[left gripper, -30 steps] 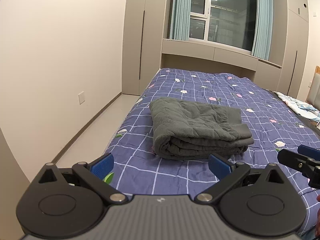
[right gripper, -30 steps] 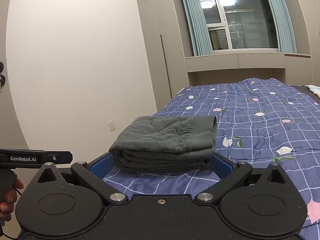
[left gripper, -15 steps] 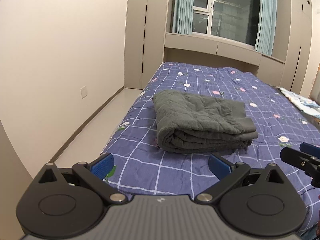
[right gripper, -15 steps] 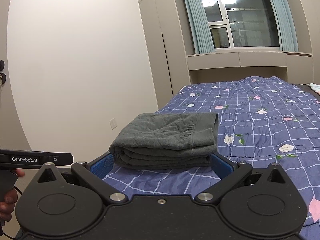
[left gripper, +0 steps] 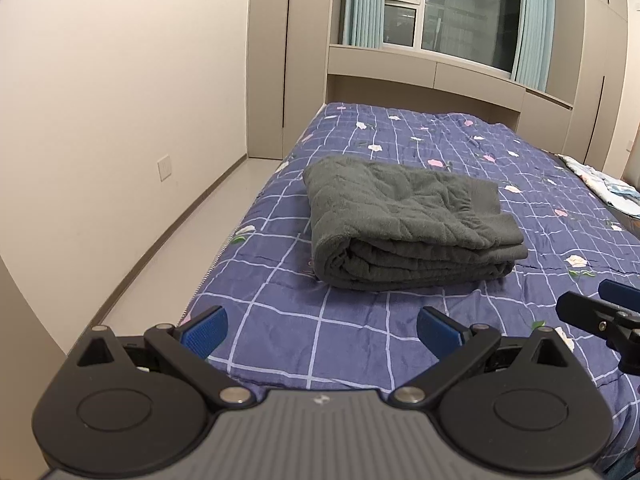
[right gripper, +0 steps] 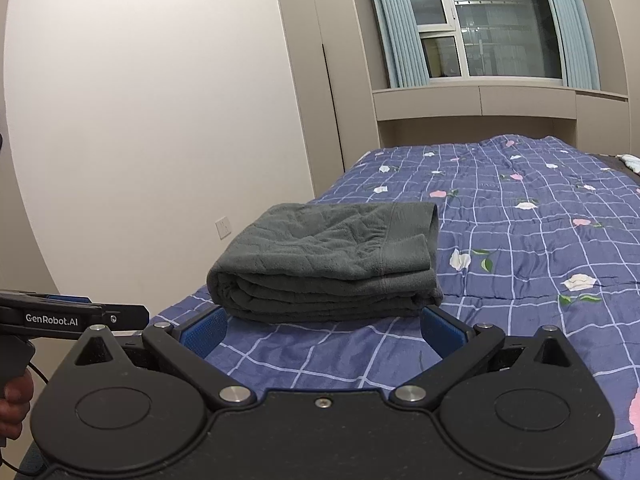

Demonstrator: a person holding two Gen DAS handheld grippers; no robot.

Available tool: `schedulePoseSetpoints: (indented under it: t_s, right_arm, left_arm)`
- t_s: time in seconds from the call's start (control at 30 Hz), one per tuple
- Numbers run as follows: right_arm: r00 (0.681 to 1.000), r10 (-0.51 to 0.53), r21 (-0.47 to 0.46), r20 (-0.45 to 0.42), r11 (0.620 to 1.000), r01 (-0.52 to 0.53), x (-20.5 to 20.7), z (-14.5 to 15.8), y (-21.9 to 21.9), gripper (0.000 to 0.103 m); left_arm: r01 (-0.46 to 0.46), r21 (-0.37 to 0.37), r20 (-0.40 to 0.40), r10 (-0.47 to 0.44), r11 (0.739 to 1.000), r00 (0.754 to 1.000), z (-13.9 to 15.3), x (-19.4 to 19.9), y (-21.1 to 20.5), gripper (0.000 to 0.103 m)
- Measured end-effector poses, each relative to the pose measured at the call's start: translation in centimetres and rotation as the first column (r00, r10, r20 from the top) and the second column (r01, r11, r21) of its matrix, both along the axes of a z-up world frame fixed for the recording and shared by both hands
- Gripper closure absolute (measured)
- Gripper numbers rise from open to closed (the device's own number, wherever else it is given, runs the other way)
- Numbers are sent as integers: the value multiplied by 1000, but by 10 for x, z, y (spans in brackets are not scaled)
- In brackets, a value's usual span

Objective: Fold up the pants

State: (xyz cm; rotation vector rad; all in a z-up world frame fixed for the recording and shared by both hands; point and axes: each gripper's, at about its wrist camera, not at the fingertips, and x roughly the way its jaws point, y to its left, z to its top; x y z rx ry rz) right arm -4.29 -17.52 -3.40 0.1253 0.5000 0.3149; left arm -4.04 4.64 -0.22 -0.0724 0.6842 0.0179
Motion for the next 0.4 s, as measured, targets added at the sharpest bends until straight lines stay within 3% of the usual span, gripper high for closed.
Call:
schedulePoseSetpoints:
  t_s: [0.4]
  right_arm:
    - [997,-13,12,-79,1000,14,27,-19,-7,0]
  left_arm:
    - [18,-31,-69,-20,999,997,-11,24,-1,0]
